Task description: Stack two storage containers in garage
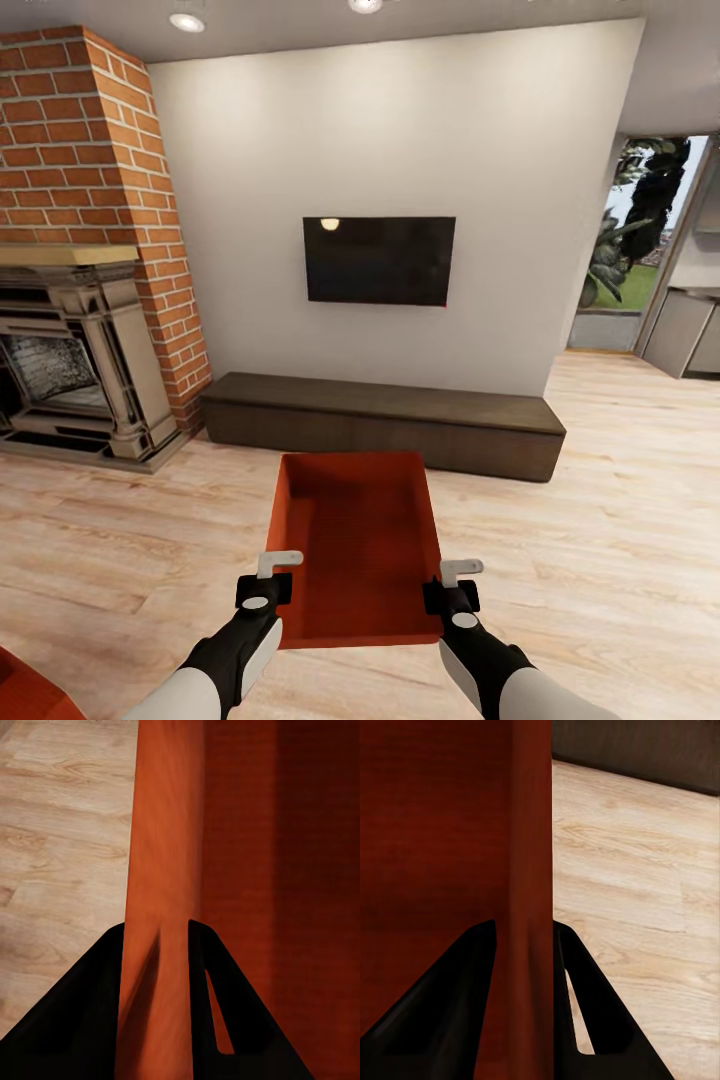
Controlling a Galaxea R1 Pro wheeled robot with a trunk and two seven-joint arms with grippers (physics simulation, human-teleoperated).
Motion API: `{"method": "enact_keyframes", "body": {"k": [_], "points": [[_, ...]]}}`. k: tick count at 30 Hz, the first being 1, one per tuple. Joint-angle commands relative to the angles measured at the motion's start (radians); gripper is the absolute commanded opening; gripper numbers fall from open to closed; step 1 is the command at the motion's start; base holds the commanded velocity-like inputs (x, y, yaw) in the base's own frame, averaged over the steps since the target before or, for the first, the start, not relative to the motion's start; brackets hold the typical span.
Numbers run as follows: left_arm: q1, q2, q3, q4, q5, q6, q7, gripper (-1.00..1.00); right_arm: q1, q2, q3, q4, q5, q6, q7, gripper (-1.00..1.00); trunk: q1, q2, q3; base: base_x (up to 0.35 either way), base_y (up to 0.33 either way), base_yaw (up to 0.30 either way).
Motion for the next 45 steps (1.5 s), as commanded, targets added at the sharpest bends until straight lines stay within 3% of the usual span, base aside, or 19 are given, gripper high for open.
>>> {"method": "enact_keyframes", "body": {"k": [1, 36, 45], "points": [[0.000, 0.000, 0.002, -0.001, 0.009, 0.004, 0.007, -1.00, -0.001, 0.007, -0.012, -0.001, -0.003, -0.003, -0.002, -1.00, 0.000, -0.001, 0.001, 0.000, 0.000, 0.000], [0.000, 0.000, 0.002, 0.000, 0.009, 0.004, 0.007, -1.00, -0.001, 0.007, -0.012, -0.001, -0.003, -0.003, -0.002, -1.00, 0.000, -0.001, 0.058, 0.000, 0.000, 0.000], [0.000, 0.000, 0.002, 0.000, 0.009, 0.004, 0.007, -1.00, -0.001, 0.007, -0.012, -0.001, -0.003, -0.003, -0.002, -1.00, 0.000, -0.001, 0.060, 0.000, 0.000, 0.000]]}}
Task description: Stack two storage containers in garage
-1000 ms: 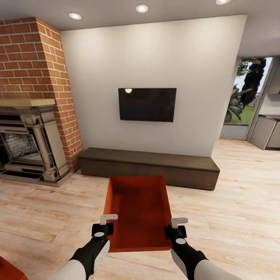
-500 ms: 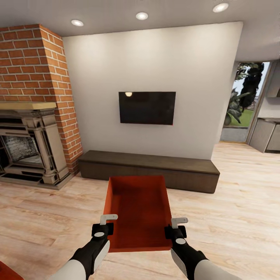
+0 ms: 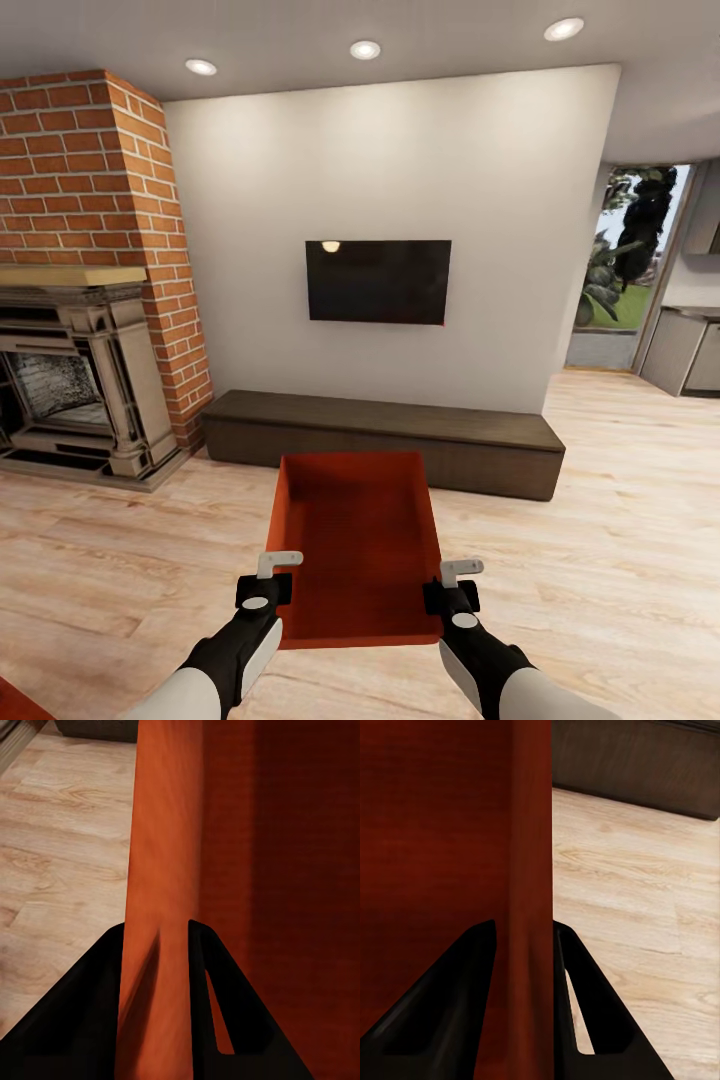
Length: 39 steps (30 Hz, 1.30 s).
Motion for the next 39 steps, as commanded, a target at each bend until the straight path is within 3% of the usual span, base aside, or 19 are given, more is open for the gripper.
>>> {"method": "enact_keyframes", "body": {"k": [1, 25, 39], "points": [[0.000, 0.000, 0.001, -0.001, 0.010, 0.004, 0.008, -1.00, -0.001, 0.007, -0.014, -0.002, -0.001, -0.003, -0.001, -1.00, 0.000, -0.001, -0.001, 0.000, 0.000, 0.000], [0.000, 0.000, 0.001, -0.002, 0.010, 0.004, 0.008, -1.00, -0.001, 0.007, -0.013, -0.002, -0.001, -0.003, -0.001, -1.00, 0.000, -0.001, -0.001, 0.000, 0.000, 0.000], [0.000, 0.000, 0.001, -0.003, 0.010, 0.004, 0.008, -1.00, -0.001, 0.009, -0.015, -0.002, -0.001, -0.003, -0.002, -1.00, 0.000, -0.001, 0.003, 0.000, 0.000, -0.268]]}}
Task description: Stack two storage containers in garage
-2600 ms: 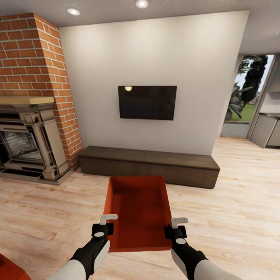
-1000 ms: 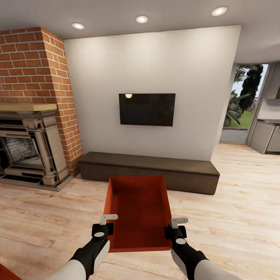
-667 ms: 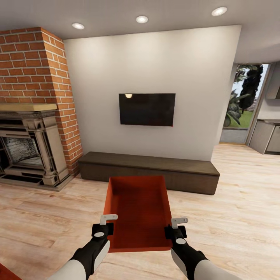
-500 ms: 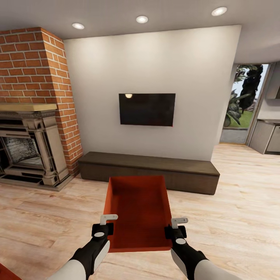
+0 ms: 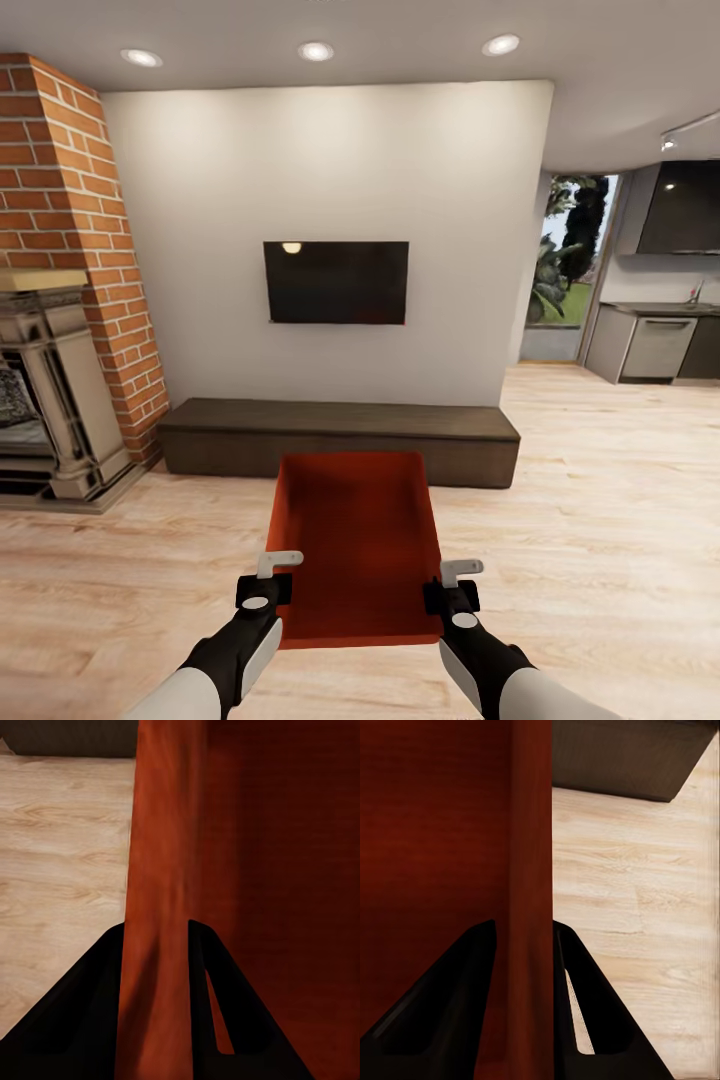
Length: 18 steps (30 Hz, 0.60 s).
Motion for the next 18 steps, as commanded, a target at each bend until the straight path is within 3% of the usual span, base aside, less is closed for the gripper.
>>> {"method": "enact_keyframes", "body": {"k": [1, 6, 14, 18], "points": [[0.000, 0.000, 0.002, -0.002, 0.009, 0.004, 0.007, -1.00, -0.002, 0.009, -0.013, -0.001, -0.003, -0.003, -0.001, -1.00, 0.000, -0.001, 0.000, 0.000, 0.000, -0.227], [0.000, 0.000, 0.002, -0.002, 0.009, 0.004, 0.007, -1.00, -0.002, 0.008, -0.013, -0.001, -0.003, -0.003, -0.001, -1.00, 0.000, -0.001, 0.004, 0.000, 0.000, -0.198], [0.000, 0.000, 0.002, -0.002, 0.009, 0.004, 0.007, -1.00, -0.002, 0.008, -0.013, -0.001, -0.003, -0.003, 0.000, -1.00, 0.000, -0.001, 0.005, 0.000, 0.000, -0.062], [0.000, 0.000, 0.002, -0.002, 0.009, 0.004, 0.007, -1.00, -0.002, 0.008, -0.013, -0.001, -0.003, -0.004, 0.000, -1.00, 0.000, -0.001, 0.006, 0.000, 0.000, -0.223]]}}
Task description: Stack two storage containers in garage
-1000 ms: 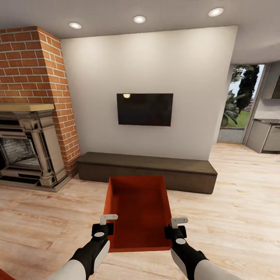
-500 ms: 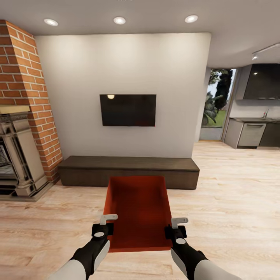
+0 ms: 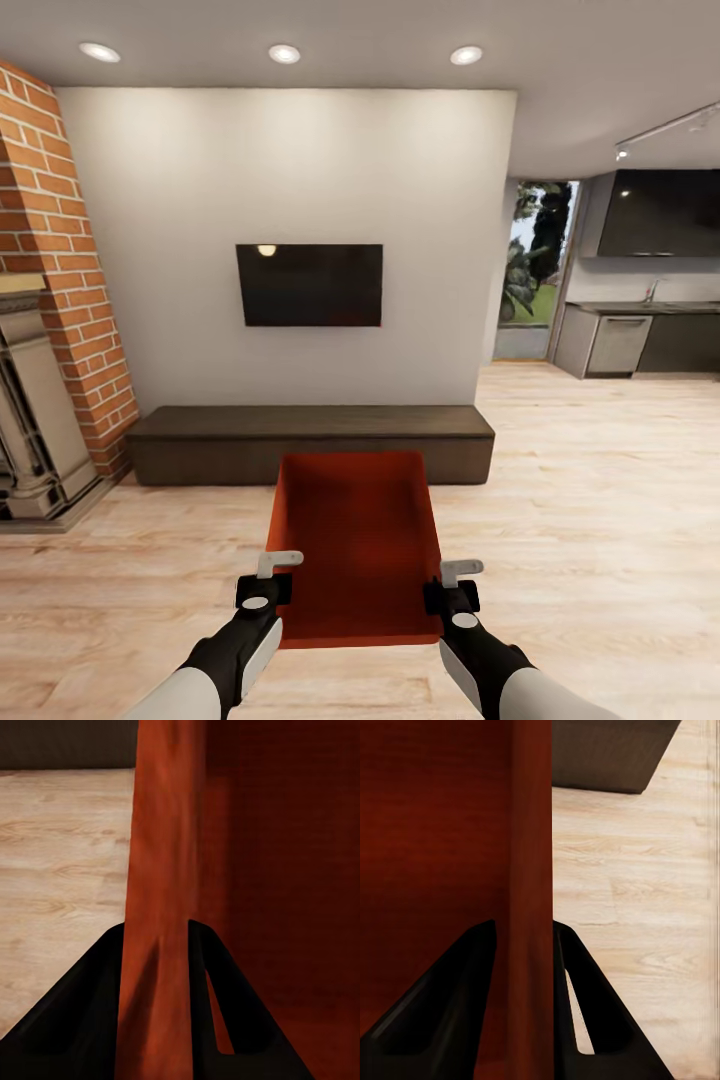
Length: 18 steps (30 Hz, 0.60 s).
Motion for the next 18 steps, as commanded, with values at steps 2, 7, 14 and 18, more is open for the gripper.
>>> {"method": "enact_keyframes", "body": {"k": [2, 7, 14, 18], "points": [[0.000, 0.000, 0.002, -0.002, 0.009, 0.004, 0.007, -1.00, -0.002, 0.009, -0.013, -0.001, -0.002, -0.003, -0.001, -1.00, 0.000, -0.001, -0.001, 0.000, 0.000, -0.263], [0.000, 0.000, 0.002, -0.002, 0.009, 0.004, 0.007, -1.00, -0.002, 0.009, -0.013, 0.000, -0.002, -0.003, -0.001, -1.00, 0.000, -0.001, 0.002, 0.000, 0.000, -0.278], [0.000, 0.000, 0.002, -0.002, 0.009, 0.004, 0.007, -1.00, -0.002, 0.009, -0.013, 0.000, -0.003, -0.002, -0.001, -1.00, 0.000, -0.001, 0.005, 0.000, 0.000, -0.283], [0.000, 0.000, 0.002, -0.002, 0.009, 0.004, 0.007, -1.00, -0.002, 0.009, -0.013, 0.000, -0.003, -0.002, -0.001, -1.00, 0.000, -0.001, 0.007, 0.000, 0.000, -0.283]]}}
